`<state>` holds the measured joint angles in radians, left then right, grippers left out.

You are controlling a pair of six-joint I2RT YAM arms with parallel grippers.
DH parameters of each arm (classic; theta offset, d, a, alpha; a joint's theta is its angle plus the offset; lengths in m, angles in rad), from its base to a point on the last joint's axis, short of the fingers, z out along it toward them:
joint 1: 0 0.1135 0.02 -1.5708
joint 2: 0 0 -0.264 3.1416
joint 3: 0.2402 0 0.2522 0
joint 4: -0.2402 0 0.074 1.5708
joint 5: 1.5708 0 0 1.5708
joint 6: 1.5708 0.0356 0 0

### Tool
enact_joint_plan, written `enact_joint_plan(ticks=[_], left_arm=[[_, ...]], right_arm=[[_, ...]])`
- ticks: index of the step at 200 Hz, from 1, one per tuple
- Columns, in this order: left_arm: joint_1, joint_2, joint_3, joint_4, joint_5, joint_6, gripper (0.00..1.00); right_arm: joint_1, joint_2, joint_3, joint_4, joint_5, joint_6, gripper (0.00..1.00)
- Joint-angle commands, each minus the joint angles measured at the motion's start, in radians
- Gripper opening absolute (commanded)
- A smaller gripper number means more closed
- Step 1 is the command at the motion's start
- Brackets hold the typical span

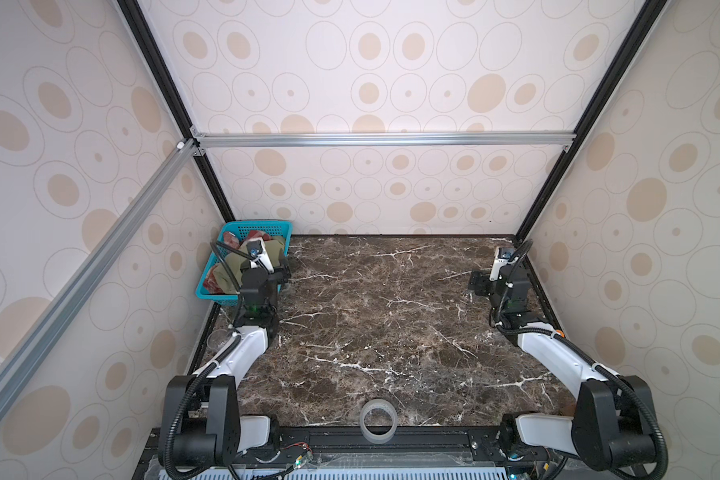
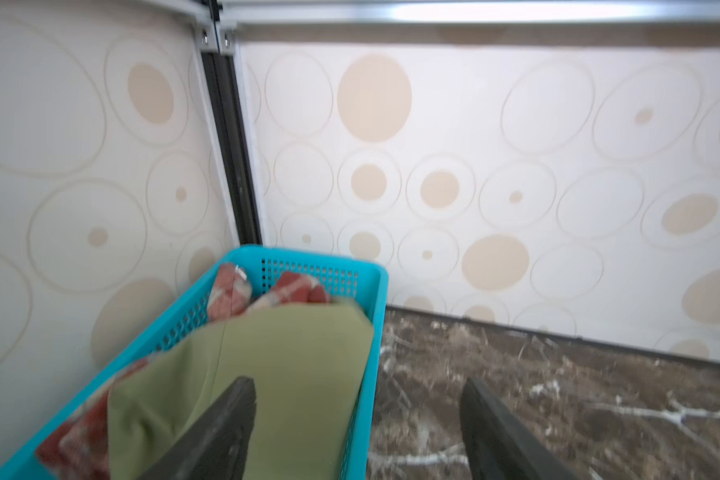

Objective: Fold and stack the skirts
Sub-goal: 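Reach the left gripper into the teal basket and grasp the green skirt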

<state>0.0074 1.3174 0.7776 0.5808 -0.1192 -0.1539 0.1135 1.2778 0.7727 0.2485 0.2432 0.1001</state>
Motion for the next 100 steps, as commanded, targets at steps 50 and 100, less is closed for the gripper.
enact_joint_plan(ticks=[50, 100], left_arm=[[0.192, 0.278, 0.441, -0.539, 0.252, -0.281, 0.78], [0.282, 0.430, 0.611, -0.671, 0.285, -0.315, 0.73]], right_arm=[[0.060, 0.109, 0.196, -0.336, -0.130, 0.134, 0.84], [0.063, 0.197, 0.253, -0.342, -0.207, 0.172, 0.83]])
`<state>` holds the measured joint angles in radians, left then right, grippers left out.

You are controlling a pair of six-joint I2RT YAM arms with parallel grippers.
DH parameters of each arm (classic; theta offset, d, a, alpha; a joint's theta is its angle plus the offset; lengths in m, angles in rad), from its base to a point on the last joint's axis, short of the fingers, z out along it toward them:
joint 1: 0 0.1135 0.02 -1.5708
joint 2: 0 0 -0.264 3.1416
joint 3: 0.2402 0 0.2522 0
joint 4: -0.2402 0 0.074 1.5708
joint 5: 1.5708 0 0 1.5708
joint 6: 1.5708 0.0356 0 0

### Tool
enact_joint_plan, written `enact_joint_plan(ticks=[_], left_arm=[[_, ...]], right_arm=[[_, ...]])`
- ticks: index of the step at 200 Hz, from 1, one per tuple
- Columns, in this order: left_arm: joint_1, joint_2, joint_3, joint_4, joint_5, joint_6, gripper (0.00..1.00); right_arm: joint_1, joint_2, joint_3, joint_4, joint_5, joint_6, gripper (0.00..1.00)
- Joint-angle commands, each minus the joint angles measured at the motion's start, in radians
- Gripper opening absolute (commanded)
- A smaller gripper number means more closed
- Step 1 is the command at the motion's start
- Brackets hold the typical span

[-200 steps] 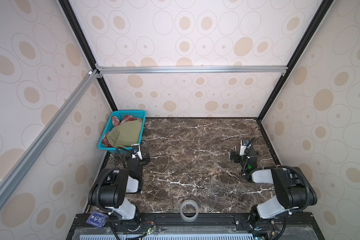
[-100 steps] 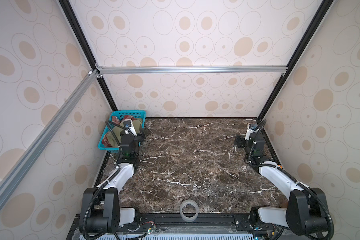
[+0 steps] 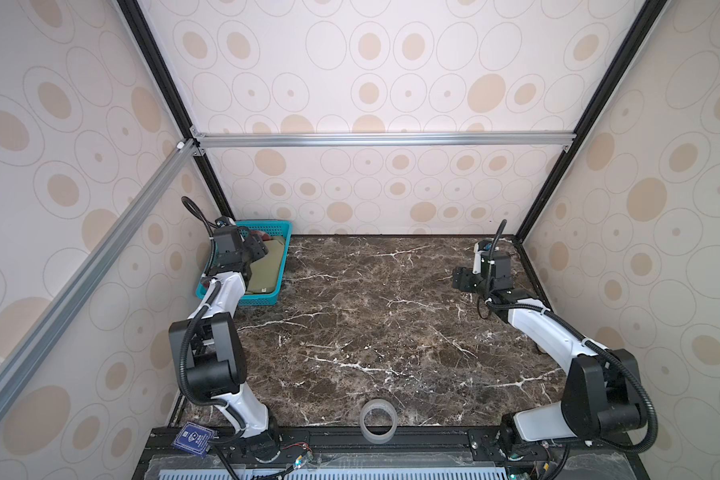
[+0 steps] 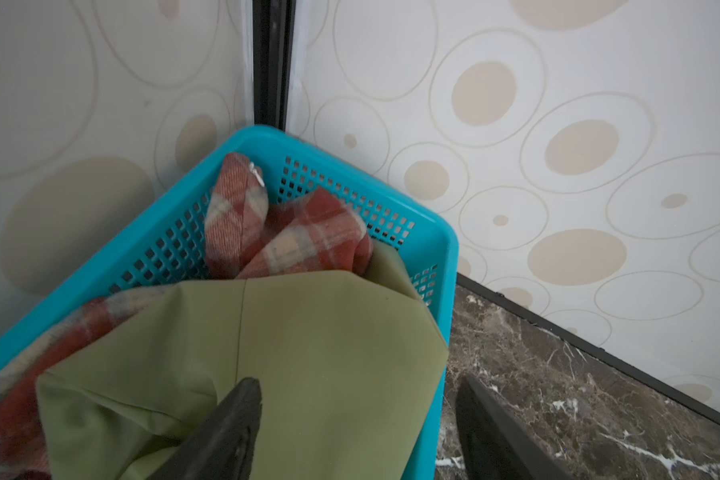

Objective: Fold and stack the skirts
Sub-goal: 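Reach the left gripper into the teal basket and grasp the green skirt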

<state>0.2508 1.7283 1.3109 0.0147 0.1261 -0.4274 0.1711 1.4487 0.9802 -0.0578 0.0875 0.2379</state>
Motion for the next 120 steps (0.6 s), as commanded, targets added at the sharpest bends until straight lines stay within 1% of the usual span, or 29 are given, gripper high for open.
enact_joint_plan(ticks=[1, 42, 63, 95, 120], left_arm=[[0.041, 0.020, 0.079, -0.105, 0.040, -0.042, 0.72], [0.056, 0.075, 0.129, -0.163, -0.009, 0.011, 0.71], [0.064, 0.088, 0.132, -0.168, -0.013, 0.023, 0.69], [0.066, 0.124, 0.128, -0.161, 0.031, 0.031, 0.64], [0.066, 0.142, 0.110, -0.125, 0.095, 0.020, 0.63]], right_arm=[[0.005, 0.027, 0.047, -0.036, -0.053, 0.035, 0.83], [0.007, 0.076, 0.071, -0.031, -0.063, 0.047, 0.82], [0.007, 0.097, 0.089, -0.040, -0.064, 0.044, 0.82], [0.007, 0.126, 0.123, -0.058, -0.070, 0.031, 0.82], [0.007, 0.139, 0.138, -0.065, -0.075, 0.036, 0.81]])
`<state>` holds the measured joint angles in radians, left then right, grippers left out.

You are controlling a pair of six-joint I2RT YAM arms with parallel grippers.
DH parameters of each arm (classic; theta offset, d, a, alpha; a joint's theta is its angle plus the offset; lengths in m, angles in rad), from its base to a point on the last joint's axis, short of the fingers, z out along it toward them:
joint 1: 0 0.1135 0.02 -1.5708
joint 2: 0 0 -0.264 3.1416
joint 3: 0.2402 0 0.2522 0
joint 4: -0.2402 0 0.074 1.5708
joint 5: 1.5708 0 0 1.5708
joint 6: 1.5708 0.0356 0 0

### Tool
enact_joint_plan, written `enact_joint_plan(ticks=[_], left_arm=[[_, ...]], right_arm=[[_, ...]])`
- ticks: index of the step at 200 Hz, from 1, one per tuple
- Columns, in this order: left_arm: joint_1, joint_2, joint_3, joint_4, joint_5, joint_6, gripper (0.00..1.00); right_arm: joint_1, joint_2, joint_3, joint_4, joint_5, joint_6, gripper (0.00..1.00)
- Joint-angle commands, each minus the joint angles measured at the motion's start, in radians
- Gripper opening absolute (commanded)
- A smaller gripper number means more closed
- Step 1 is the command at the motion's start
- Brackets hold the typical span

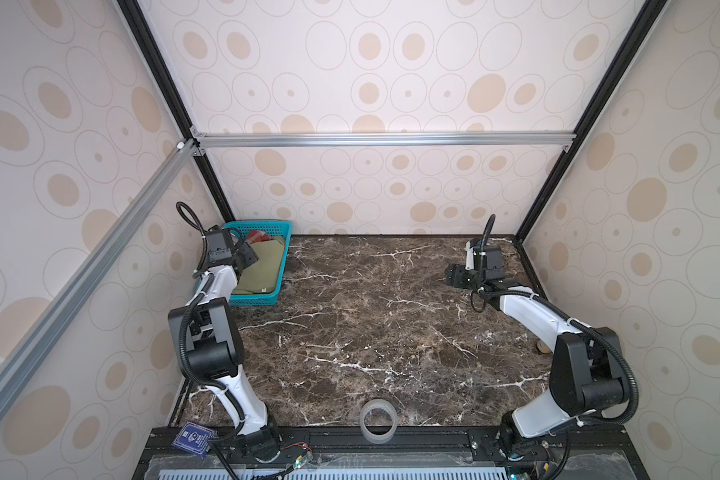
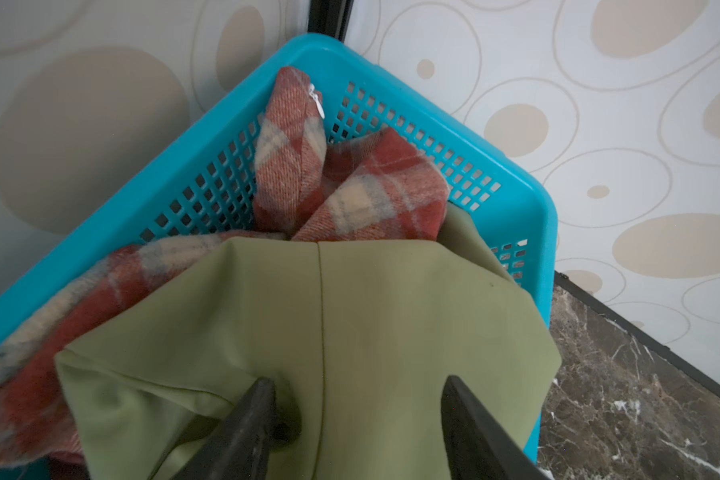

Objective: Fold and stack the skirts
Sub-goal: 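Reach the left gripper into the teal basket and grasp the green skirt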

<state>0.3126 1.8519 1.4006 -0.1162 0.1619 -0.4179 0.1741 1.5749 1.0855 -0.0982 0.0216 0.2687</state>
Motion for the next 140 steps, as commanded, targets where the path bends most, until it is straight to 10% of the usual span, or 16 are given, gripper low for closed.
enact_joint_plan(ticks=[1, 58, 89, 140], left_arm=[[0.004, 0.019, 0.020, 0.008, 0.060, 0.010, 0.63], [0.005, 0.036, 0.014, 0.012, 0.081, 0.019, 0.37], [0.004, -0.005, -0.018, 0.043, 0.098, 0.023, 0.00], [-0.004, -0.120, 0.016, 0.009, 0.149, 0.036, 0.00]], right_arm=[[0.004, 0.013, 0.033, -0.024, -0.009, 0.005, 0.81], [0.005, 0.001, 0.031, -0.037, -0.014, 0.026, 0.80], [0.005, -0.010, 0.031, -0.040, -0.014, 0.035, 0.80], [0.008, -0.041, 0.050, -0.047, -0.031, 0.057, 0.80]])
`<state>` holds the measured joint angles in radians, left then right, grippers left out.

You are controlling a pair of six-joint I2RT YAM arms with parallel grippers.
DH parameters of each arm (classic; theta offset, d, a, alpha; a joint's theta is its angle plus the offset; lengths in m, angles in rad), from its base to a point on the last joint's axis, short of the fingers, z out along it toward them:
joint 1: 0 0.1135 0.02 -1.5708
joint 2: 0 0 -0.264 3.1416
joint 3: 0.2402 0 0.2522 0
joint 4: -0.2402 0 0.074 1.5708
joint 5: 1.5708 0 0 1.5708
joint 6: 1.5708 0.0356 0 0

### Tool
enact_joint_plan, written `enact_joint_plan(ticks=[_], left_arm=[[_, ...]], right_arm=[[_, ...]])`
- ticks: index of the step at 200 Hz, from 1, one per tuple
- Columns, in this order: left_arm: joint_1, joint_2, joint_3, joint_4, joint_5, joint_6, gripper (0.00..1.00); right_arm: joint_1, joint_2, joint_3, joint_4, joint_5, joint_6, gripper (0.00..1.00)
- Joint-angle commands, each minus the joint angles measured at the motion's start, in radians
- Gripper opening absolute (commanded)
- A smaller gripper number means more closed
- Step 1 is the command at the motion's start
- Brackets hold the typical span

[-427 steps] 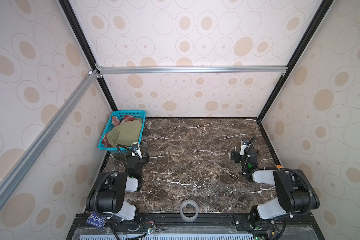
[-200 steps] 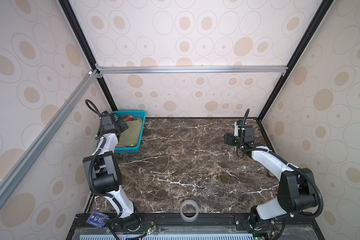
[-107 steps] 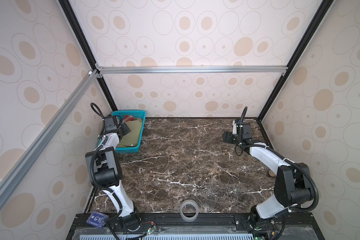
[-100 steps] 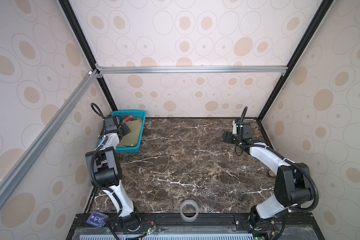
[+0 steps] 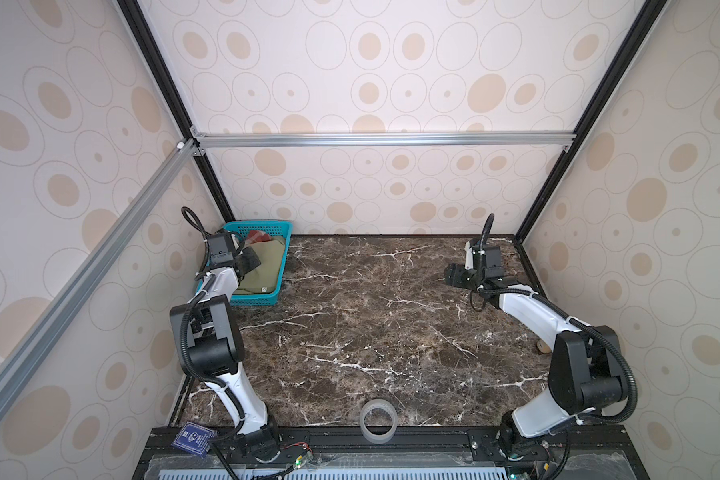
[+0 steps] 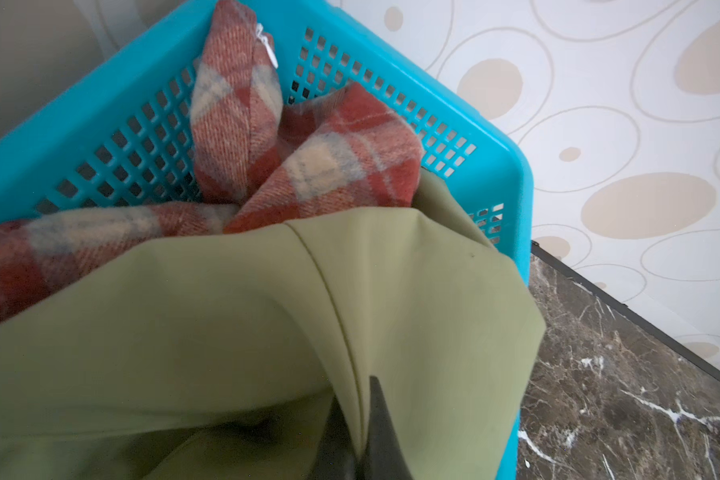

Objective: Fold and stack the skirts
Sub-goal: 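Reach the left gripper into the teal basket and grasp the green skirt, then lift the green skirt out and drop it onto the table center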

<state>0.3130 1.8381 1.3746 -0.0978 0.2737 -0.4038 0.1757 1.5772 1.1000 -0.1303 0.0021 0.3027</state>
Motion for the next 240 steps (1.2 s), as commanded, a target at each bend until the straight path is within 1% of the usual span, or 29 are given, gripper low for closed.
enact_joint_plan(ticks=[1, 25, 46, 63, 97, 128, 137, 141, 152, 179, 201, 222, 240], left_arm=[[-0.004, -0.109, 0.043, -0.011, 0.038, 0.023, 0.00], [-0.022, -0.162, 0.131, -0.077, 0.057, 0.047, 0.00], [-0.051, -0.186, 0.240, -0.149, 0.057, 0.055, 0.00], [-0.079, -0.191, 0.331, -0.203, 0.078, 0.055, 0.00], [-0.157, -0.191, 0.527, -0.278, 0.123, 0.051, 0.00], [-0.237, -0.183, 0.681, -0.298, 0.189, 0.023, 0.00], [-0.267, -0.181, 0.712, -0.296, 0.191, 0.014, 0.00], [-0.281, -0.181, 0.720, -0.290, 0.218, 0.009, 0.00], [-0.319, -0.180, 0.732, -0.267, 0.249, -0.009, 0.00], [-0.423, -0.159, 0.732, -0.209, 0.300, -0.063, 0.00], [-0.517, -0.127, 0.720, -0.180, 0.297, -0.083, 0.00], [-0.618, -0.083, 0.670, -0.122, 0.276, -0.126, 0.00], [-0.711, -0.026, 0.651, -0.077, 0.297, -0.156, 0.00]], right_arm=[[0.008, -0.044, 0.036, -0.015, -0.011, 0.023, 0.80], [0.013, -0.058, 0.044, -0.021, -0.020, 0.030, 0.80], [0.020, -0.075, 0.045, -0.026, -0.020, 0.039, 0.80], [0.025, -0.090, 0.045, -0.027, -0.025, 0.048, 0.80], [0.031, -0.133, 0.052, -0.040, -0.037, 0.053, 0.80], [0.034, -0.181, 0.051, -0.055, -0.040, 0.053, 0.80], [0.034, -0.194, 0.048, -0.060, -0.043, 0.053, 0.80], [0.036, -0.202, 0.047, -0.061, -0.043, 0.053, 0.80], [0.037, -0.221, 0.042, -0.068, -0.044, 0.053, 0.80], [0.039, -0.269, 0.023, -0.079, -0.039, 0.053, 0.80], [0.039, -0.306, 0.006, -0.091, -0.027, 0.050, 0.80], [0.039, -0.337, -0.002, -0.111, -0.009, 0.040, 0.80], [0.039, -0.357, -0.011, -0.126, 0.018, 0.030, 0.80]])
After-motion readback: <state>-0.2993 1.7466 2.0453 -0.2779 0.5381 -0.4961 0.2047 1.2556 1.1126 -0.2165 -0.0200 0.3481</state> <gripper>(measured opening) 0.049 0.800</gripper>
